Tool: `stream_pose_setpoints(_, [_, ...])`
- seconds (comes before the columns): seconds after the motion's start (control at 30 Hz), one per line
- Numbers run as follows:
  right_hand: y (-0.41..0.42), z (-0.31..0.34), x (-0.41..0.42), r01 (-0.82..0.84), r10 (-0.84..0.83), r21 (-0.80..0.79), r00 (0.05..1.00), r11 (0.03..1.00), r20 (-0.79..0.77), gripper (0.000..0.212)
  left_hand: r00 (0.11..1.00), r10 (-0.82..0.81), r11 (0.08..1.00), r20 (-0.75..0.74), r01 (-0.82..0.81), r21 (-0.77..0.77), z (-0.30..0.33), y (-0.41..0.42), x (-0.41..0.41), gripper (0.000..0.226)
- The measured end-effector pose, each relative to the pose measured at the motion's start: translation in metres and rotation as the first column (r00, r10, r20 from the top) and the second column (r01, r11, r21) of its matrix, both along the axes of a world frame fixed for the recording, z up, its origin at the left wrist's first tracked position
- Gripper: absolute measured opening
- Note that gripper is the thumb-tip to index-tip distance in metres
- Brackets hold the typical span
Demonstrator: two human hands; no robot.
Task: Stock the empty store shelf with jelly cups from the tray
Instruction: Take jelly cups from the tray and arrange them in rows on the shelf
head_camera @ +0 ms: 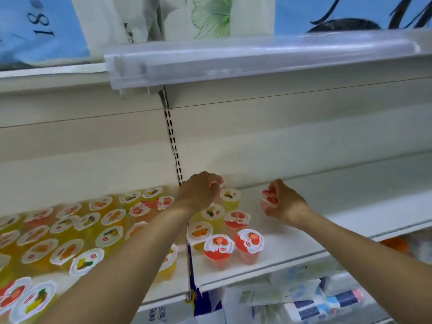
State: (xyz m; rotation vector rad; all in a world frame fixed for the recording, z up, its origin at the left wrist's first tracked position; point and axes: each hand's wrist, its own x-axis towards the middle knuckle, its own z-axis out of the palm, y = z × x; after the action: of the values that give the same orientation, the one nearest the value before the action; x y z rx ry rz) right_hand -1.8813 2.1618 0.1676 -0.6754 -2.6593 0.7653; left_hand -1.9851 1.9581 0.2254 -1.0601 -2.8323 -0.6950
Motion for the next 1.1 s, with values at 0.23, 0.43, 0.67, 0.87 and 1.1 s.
stream_pose_setpoints(0.23, [0.013,-0.026,-0.07,-0.139,0.145,0.145,0.989,0.98,-0.032,0.044,0.983,-0.081,0.945,-0.163,0.024,-0.326,-0.028,0.016,-0.063,0.041])
stream_pose_setpoints(0.43, [0.011,-0.022,-0.119,-0.162,0.165,0.107,0.986,0.981,-0.023,0.055,0.982,-0.112,0.953,-0.15,0.064,-0.296,-0.041,0.022,-0.082,0.04])
stream_pose_setpoints(0.67, [0.006,-0.022,-0.134,-0.186,0.185,0.136,0.983,0.973,0.021,0.066,0.98,-0.123,0.969,-0.155,0.085,-0.231,-0.044,0.022,-0.082,0.041])
stream_pose_setpoints(0.87, [0.008,-0.003,-0.1,-0.216,0.206,0.206,0.976,0.954,0.066,0.075,0.984,-0.104,0.988,-0.145,0.087,-0.124,-0.027,0.014,-0.063,0.038])
stream_pose_setpoints(1.1, [-0.001,0.025,0.011,-0.127,0.165,0.425,0.985,0.896,-0.052,0.058,0.937,-0.088,0.995,-0.338,0.099,0.014,-0.02,0.003,0.019,0.046])
